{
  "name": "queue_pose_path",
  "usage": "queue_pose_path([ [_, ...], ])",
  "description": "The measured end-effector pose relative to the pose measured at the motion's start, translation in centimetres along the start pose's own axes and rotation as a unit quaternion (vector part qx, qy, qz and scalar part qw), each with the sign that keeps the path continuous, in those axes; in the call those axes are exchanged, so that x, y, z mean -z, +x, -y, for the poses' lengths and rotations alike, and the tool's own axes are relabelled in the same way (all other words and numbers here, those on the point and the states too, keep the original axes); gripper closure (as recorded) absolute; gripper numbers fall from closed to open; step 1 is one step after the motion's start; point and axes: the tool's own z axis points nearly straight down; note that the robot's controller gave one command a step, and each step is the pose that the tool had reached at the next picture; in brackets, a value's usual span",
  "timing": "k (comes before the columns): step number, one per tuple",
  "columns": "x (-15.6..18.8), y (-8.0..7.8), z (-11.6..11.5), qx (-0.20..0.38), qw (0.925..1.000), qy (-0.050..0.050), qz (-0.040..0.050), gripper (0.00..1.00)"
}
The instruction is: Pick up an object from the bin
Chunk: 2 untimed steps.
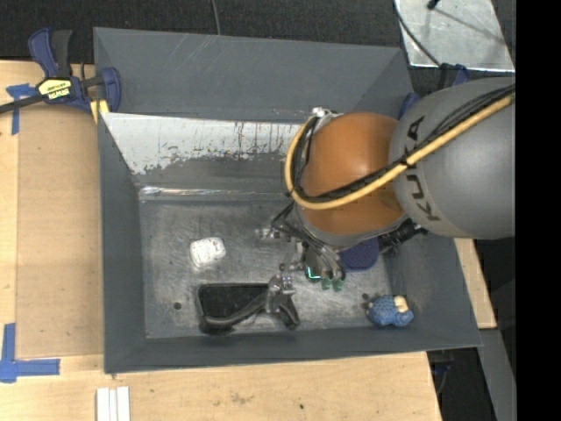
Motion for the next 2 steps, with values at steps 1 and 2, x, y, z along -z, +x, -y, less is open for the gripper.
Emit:
queue_pose_path([
  [1,-8.23,-0.45,0.52,-0.012,0.9999,0.004,-0.0027,0.00],
  [2,-8.29,-0.50,0.27,-0.013,0.9999,0.001,0.0022,1.00],
])
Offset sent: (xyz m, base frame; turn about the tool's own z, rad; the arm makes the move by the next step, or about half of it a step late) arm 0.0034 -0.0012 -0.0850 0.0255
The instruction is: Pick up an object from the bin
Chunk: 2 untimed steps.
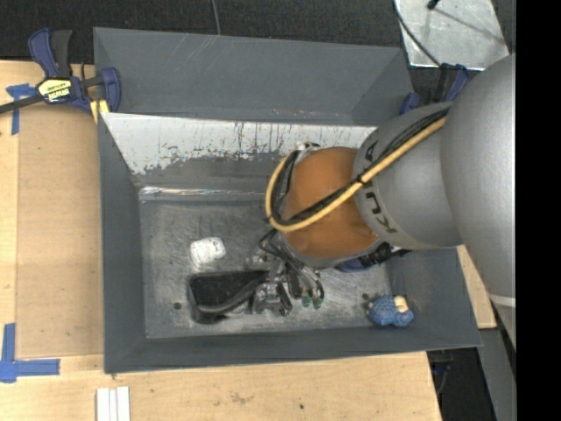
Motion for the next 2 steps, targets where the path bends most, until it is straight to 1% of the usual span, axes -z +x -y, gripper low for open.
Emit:
queue_pose_path([
  [1,1.7,1.2,2.5,0.076,0.9971,0.000,0.0031,1.00],
  [2,19.1,0.3,1.4,0.071,0.9975,0.000,0.0025,1.00],
])
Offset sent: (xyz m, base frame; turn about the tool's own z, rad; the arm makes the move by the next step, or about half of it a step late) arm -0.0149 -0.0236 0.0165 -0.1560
